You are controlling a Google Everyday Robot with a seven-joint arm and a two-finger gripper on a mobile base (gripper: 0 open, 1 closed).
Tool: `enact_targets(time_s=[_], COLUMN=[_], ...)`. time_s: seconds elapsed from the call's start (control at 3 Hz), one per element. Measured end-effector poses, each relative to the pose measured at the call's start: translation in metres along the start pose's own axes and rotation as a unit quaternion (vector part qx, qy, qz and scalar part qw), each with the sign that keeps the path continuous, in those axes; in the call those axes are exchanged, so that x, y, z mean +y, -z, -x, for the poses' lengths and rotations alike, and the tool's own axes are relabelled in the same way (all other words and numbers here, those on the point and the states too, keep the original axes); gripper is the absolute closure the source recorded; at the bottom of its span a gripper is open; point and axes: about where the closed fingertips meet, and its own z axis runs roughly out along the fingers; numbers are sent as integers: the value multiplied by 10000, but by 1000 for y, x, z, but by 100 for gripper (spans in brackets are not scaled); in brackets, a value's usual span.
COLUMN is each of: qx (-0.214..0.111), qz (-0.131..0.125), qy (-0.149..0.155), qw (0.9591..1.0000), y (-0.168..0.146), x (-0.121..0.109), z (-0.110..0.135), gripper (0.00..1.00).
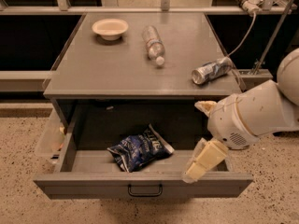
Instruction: Pick blue chip bag from top drawer and place on counter
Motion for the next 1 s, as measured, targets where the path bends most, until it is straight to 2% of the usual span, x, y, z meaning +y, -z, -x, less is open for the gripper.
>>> enact_targets(time_s=[0.33, 0.67, 1.0], qx=[-184, -383, -502], qz=[167, 208, -135], qy=[-28, 15, 18], qw=[9997, 9990, 9986], y=[-35, -80, -109], x=[6, 2, -10], z=[-3, 3, 15], gripper=[0, 0, 0])
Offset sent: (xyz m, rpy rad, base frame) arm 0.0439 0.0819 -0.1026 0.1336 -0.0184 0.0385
